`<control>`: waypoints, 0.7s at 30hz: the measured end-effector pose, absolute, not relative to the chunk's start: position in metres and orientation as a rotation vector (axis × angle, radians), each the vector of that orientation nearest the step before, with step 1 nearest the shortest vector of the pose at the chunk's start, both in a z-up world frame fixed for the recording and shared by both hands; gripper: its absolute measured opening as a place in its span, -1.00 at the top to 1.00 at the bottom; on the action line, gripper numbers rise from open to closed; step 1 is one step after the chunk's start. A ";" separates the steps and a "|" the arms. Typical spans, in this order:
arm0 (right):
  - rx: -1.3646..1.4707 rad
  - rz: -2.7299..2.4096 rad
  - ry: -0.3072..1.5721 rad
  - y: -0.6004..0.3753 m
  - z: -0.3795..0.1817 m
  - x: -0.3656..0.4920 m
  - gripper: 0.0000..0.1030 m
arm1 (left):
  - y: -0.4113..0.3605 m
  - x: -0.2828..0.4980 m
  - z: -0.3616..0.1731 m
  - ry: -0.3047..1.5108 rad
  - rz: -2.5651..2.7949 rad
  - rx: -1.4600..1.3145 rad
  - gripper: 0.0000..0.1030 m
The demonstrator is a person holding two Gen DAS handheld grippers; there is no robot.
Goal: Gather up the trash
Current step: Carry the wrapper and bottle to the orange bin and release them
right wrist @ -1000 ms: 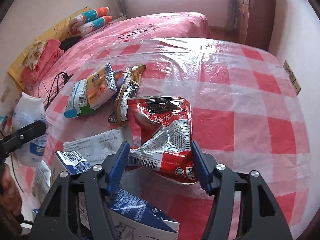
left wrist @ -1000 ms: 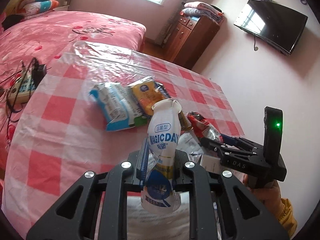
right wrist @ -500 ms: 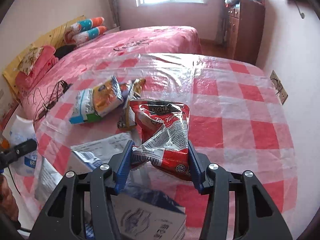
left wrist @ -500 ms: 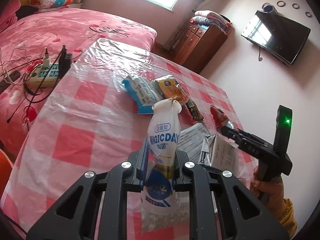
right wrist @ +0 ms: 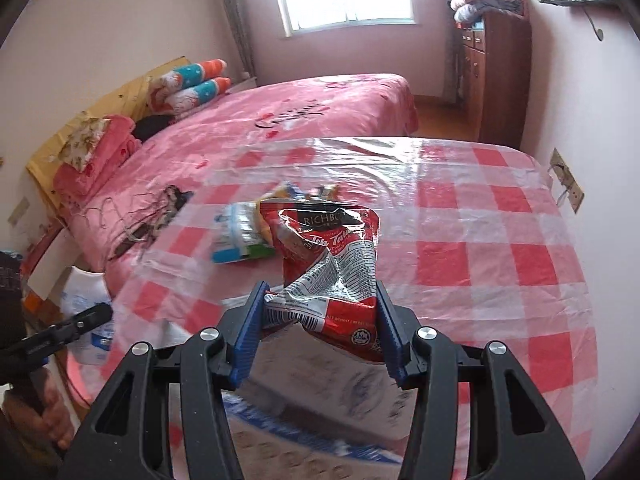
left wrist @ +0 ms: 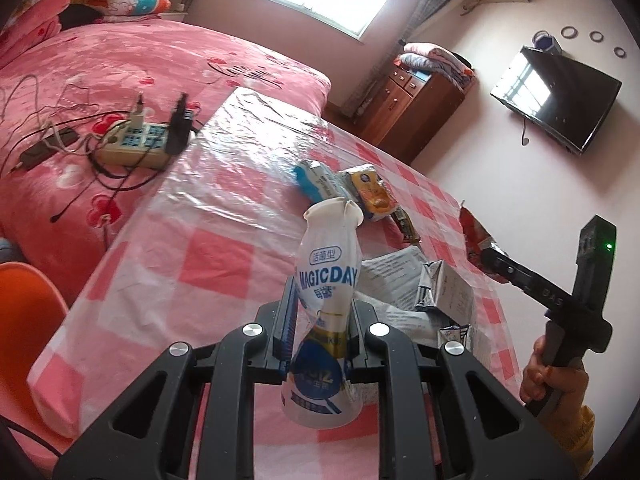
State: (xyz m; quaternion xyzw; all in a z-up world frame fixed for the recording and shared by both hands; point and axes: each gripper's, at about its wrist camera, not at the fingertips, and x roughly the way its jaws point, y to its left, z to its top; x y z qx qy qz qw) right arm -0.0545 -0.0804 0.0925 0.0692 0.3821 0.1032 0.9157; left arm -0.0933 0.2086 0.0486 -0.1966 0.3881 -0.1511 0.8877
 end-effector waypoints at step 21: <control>-0.015 0.744 0.873 0.149 0.095 -0.086 -0.02 | 0.375 -0.160 0.009 0.805 0.045 -0.551 0.61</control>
